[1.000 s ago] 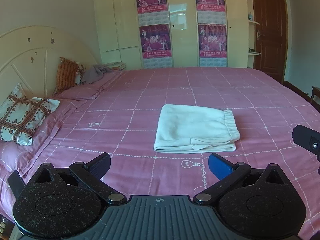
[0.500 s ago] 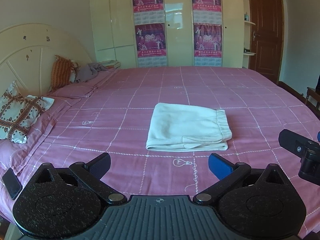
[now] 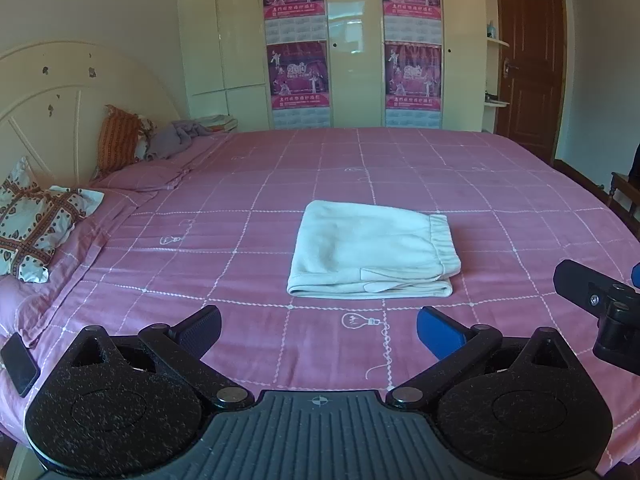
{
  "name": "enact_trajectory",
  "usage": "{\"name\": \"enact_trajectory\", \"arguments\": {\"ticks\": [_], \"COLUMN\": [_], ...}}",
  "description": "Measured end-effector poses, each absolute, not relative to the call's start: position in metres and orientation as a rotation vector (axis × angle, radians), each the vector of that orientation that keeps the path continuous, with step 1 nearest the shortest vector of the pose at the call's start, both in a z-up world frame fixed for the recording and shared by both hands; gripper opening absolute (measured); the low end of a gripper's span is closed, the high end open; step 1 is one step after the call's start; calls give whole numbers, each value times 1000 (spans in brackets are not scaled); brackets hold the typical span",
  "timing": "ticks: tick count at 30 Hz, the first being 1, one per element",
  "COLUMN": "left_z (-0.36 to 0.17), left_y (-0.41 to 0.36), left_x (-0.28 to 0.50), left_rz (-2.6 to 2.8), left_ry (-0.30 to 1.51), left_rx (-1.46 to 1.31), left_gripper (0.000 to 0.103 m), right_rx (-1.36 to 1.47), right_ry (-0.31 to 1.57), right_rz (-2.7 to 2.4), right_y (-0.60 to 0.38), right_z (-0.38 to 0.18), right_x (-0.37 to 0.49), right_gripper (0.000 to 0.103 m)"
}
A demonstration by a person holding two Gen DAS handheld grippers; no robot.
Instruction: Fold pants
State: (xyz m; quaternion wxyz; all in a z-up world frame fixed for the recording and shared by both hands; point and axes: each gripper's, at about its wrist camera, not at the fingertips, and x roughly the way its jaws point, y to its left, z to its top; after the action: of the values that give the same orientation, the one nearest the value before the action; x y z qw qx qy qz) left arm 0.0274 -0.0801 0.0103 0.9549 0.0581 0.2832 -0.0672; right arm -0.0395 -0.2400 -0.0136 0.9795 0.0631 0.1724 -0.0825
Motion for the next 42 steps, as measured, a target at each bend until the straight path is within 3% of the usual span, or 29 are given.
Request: {"name": "enact_trajectory", "arguments": {"ticks": [42], "left_z": [-1], "left_y": [-97], "left_x": [48], "left_rz": [-227], "left_ry": [586], "left_rx": [108], "left_gripper": [103], "right_rx": [136], "right_ry": [372], "right_rz": [-195], "right_y": [-241], "right_z": [-27], "right_x": [-31], "right_gripper": [103]}}
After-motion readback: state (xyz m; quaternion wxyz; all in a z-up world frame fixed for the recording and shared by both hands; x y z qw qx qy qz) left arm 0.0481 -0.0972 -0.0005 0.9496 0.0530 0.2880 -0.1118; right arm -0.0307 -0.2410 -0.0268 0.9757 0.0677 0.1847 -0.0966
